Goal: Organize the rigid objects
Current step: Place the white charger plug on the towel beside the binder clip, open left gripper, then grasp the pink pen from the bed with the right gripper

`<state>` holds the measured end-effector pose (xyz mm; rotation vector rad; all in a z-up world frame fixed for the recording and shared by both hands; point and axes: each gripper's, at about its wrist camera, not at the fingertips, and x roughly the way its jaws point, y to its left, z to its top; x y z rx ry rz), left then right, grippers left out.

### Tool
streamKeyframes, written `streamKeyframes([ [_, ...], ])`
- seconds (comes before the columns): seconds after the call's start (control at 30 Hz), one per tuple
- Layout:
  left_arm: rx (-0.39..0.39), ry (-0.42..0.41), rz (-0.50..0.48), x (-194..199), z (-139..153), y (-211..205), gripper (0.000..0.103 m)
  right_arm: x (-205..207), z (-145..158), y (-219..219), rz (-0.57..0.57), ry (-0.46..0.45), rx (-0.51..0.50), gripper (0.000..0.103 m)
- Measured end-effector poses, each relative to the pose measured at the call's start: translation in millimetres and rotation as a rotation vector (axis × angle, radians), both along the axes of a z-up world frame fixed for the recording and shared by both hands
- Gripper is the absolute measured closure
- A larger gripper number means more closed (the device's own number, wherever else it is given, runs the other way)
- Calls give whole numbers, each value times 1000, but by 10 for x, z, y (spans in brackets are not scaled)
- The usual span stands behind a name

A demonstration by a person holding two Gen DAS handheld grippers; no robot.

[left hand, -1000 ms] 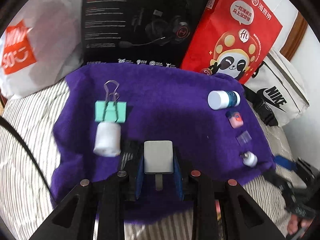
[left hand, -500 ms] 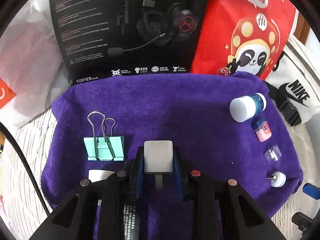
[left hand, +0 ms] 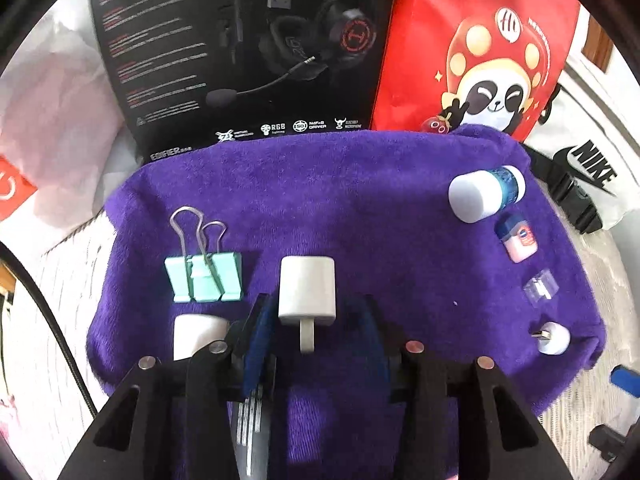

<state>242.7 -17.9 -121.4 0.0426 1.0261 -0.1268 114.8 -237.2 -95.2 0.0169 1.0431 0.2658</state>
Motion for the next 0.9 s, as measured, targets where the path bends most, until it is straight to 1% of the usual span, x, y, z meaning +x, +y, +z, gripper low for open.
streamKeyframes([
  [0.1,-15,-31,10,-142,153,21,61,-68,-5,-4,6,5,16,43],
  [0.2,-33,-63,4,-345,335,39,61,-117,-21,51,39,-2,41,43],
  [0.37,-47,-93,-7,-711,545,173,60,-88,-141,291,148,-33,51,43],
  [0.5,-26,-107,8,-1036,621,351,58,-22,-251,511,237,-61,-6,43],
  [0.63,-28,-101,36,-1267,579,518,57,29,-339,704,321,-95,-84,43],
  [0.7,-30,-98,55,-1378,543,591,57,54,-405,801,353,-109,-139,44],
  [0.77,-35,-114,83,-1479,532,680,57,72,-458,866,384,-124,-185,51],
  [0.8,-52,-111,88,-1525,511,734,57,79,-484,905,402,-128,-202,53],
  [0.87,-79,-93,104,-1579,461,825,57,77,-491,956,431,-152,-205,59],
  [0.9,-91,-88,120,-1605,433,878,57,80,-499,974,446,-154,-199,67],
])
